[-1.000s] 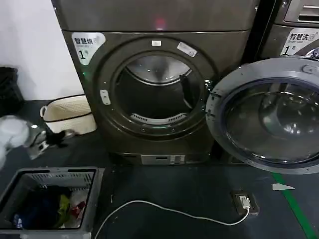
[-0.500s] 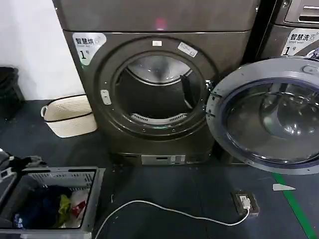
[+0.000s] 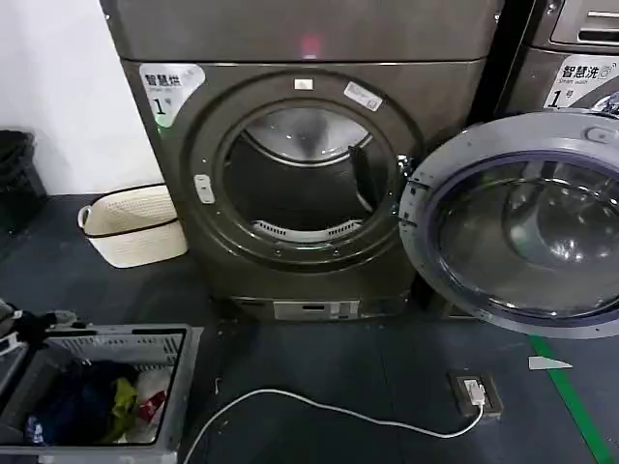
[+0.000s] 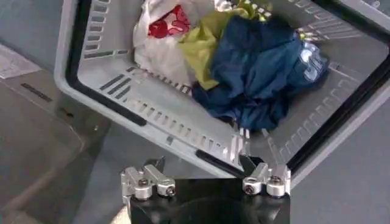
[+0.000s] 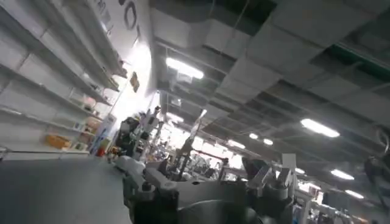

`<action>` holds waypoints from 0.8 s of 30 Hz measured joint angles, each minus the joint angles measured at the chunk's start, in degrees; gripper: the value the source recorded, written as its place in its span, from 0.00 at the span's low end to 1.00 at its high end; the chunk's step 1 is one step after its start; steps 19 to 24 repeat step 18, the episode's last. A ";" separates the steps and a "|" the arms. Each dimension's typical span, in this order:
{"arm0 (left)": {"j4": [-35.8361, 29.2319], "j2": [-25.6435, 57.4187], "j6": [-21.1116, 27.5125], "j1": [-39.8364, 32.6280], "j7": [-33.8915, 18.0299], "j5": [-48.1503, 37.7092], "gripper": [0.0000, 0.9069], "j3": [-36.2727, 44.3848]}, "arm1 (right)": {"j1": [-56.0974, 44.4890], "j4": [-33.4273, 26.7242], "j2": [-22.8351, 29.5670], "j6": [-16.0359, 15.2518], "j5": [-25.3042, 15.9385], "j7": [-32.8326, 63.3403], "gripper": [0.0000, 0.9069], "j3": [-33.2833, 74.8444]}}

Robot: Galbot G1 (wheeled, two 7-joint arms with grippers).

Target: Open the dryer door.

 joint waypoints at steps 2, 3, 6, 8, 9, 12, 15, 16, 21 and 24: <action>-0.01 0.09 0.00 -0.01 0.04 0.38 1.00 0.09 | 0.02 0.02 0.09 -0.01 -0.05 0.01 1.00 0.00; 0.06 0.09 0.00 0.00 0.04 0.50 1.00 0.13 | 0.11 0.02 0.09 -0.03 -0.05 0.02 1.00 -0.02; 0.27 0.10 0.00 -0.03 0.05 0.79 1.00 0.22 | 0.28 0.02 0.09 -0.03 -0.05 0.04 1.00 -0.21; 0.26 0.09 0.00 -0.05 0.13 0.84 1.00 0.30 | 0.45 0.02 0.10 -0.02 -0.06 0.04 1.00 -0.30; 0.26 0.07 0.00 -0.06 0.17 0.87 1.00 0.35 | 0.54 0.02 0.13 -0.01 -0.14 0.05 1.00 -0.39; 0.25 -0.01 0.00 -0.11 0.32 0.90 1.00 0.48 | 0.63 0.02 0.29 -0.01 -0.20 0.06 1.00 -0.54; 0.24 -0.02 0.00 -0.26 0.34 0.90 1.00 0.49 | 0.62 0.02 0.36 0.01 -0.20 0.07 1.00 -0.56; 0.29 -0.02 0.00 -0.29 0.35 0.90 1.00 0.49 | 0.61 0.02 0.36 0.03 -0.21 0.07 1.00 -0.56; 0.43 -0.12 0.00 -0.31 0.36 0.76 1.00 0.55 | 0.61 0.08 0.36 0.03 -0.21 0.07 1.00 -0.56; 0.43 -0.12 0.00 -0.31 0.36 0.76 1.00 0.55 | 0.61 0.08 0.36 0.03 -0.21 0.07 1.00 -0.56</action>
